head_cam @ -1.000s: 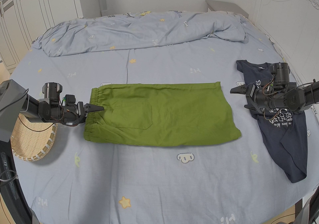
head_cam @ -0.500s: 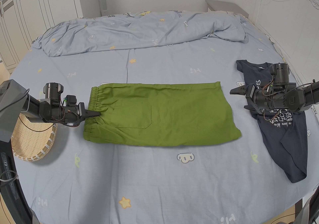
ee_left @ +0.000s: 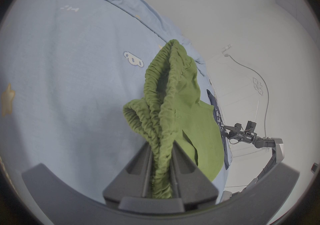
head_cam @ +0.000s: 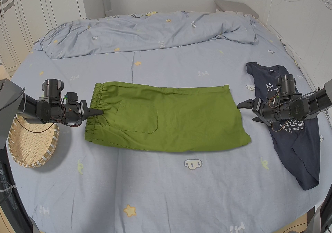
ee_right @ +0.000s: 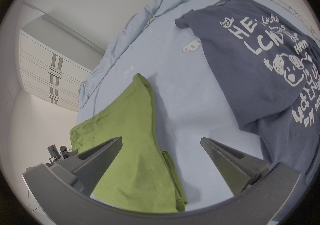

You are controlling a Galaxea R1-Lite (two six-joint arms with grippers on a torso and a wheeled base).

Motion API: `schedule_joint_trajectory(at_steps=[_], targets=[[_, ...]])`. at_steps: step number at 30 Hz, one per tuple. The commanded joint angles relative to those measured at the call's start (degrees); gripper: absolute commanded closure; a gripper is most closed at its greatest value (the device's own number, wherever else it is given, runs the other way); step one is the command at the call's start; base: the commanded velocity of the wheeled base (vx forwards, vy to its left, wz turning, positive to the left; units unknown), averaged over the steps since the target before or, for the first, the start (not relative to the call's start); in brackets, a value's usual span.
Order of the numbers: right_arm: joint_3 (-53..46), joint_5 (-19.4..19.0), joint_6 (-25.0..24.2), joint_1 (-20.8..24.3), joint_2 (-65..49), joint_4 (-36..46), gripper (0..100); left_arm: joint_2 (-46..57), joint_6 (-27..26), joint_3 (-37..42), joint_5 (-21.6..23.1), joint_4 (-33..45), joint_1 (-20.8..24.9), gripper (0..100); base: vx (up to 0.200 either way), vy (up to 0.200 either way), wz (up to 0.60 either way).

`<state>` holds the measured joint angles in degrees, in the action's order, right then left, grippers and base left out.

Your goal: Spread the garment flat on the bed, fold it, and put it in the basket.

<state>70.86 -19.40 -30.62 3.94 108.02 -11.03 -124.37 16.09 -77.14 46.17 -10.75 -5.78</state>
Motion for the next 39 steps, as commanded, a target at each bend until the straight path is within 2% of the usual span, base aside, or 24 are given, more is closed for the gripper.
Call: schedule_joint_trajectory(at_steps=[1, 9, 14, 23, 28, 39], targets=[[0.0, -0.2, 0.0, 0.0, 2.1, 0.0, 0, 0.6, 0.0, 0.0, -0.7, -0.1, 0.3, 100, 0.0, 0.0, 0.0], [-0.3, -0.4, -0.1, 0.5, 3.5, 0.0, 0, 0.5, 0.0, -0.1, -1.0, -0.1, 0.3, 100, 0.0, 0.0, 0.0], [-1.7, -3.8, -0.5, 1.7, 3.2, 0.1, 0, 0.5, 0.0, -0.1, -1.0, -0.1, 0.3, 100, 0.0, 0.0, 0.0], [-2.9, -4.3, -0.8, 4.1, 3.2, 0.0, 0, 0.5, 0.0, -0.1, -1.0, -0.1, 0.3, 100, 0.0, 0.0, 0.0], [-3.9, -6.8, -0.8, 4.2, 2.4, 0.0, 0, 0.5, 0.0, -0.2, -1.0, -0.1, 0.3, 100, 0.0, 0.0, 0.0], [-3.8, -7.0, -0.8, 4.1, 2.5, 0.0, 0, 0.4, -0.1, -0.3, -1.0, -0.1, 0.3, 100, 0.0, 0.0, 0.0]])
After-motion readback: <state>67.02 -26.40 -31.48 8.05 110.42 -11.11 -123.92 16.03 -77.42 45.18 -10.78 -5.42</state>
